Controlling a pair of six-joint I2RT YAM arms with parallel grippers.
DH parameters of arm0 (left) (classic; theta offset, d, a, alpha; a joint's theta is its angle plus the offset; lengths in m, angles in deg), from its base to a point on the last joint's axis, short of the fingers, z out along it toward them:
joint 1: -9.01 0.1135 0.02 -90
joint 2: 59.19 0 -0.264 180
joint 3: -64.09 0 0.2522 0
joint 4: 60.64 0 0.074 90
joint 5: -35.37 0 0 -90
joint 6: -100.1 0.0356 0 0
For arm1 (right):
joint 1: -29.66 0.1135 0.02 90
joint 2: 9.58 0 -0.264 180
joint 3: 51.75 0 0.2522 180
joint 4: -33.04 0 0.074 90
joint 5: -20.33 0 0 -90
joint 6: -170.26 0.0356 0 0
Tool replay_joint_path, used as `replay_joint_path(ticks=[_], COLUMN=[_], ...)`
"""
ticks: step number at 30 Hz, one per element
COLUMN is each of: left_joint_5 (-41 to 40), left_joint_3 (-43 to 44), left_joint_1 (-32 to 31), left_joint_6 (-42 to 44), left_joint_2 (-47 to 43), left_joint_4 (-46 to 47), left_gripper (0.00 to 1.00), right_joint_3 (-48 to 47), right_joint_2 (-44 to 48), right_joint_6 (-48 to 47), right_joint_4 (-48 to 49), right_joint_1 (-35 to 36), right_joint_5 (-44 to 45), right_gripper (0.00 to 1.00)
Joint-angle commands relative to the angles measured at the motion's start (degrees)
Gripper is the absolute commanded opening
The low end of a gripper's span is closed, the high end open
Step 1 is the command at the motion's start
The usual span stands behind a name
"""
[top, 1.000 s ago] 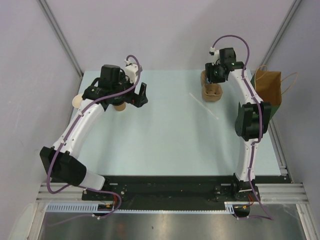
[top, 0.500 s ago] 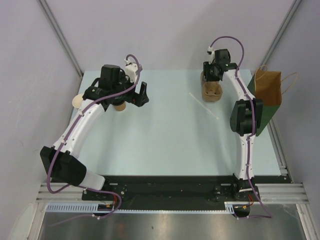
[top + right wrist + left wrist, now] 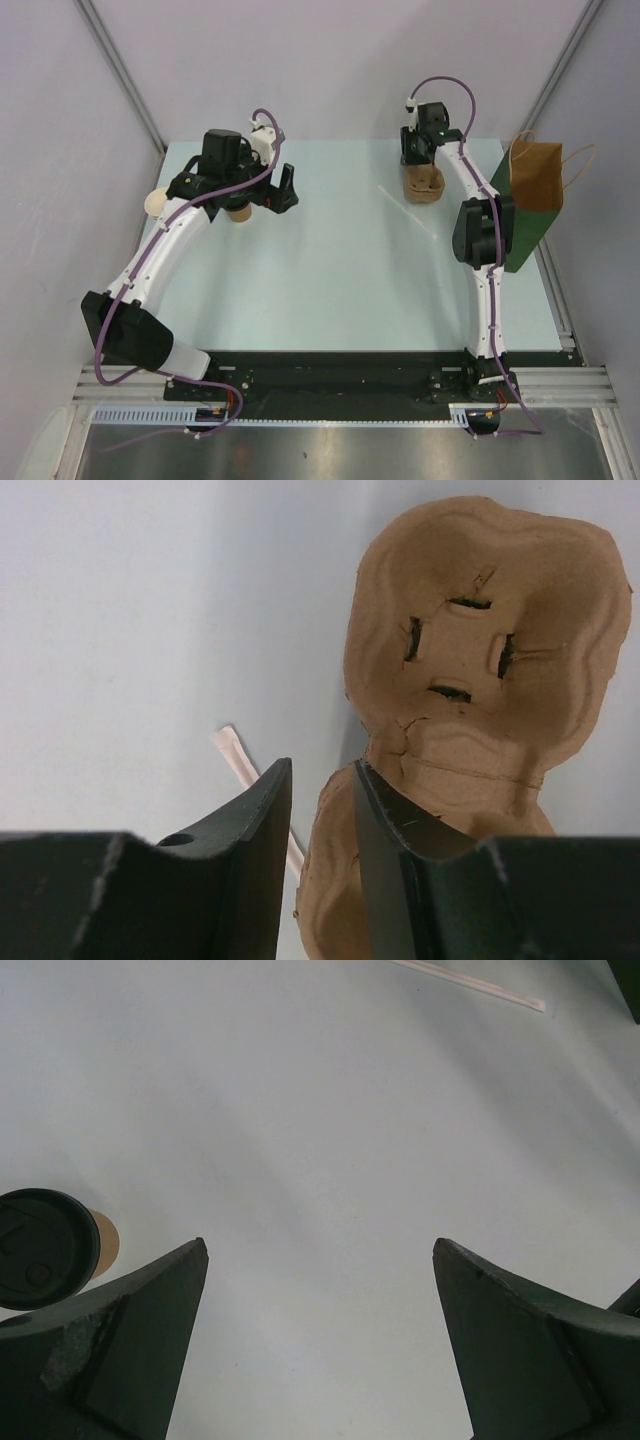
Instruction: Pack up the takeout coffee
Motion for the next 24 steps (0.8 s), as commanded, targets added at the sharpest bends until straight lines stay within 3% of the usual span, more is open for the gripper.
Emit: replay_joint_path(ticks=[1, 24], left_joint_5=[1.3, 1.4], left_joint_3=[1.1, 0.5], left_joint_1=[-0.1, -0.1], left_joint_6=[-0.9, -1.0], left_joint_2=[-0.2, -1.0], left_joint_4=[2.0, 2.0], left_gripper=[0.99, 0.99], right_joint_3=[-3.3, 1.9], right_joint_2=[-0.5, 3.6], right_joint_6=[-1.2, -0.9], right_joint_4=[2.1, 1.1], right_joint_1=[0.6, 1.7], right_joint_5=[3.0, 5.3], right_gripper=[0.34, 0.4])
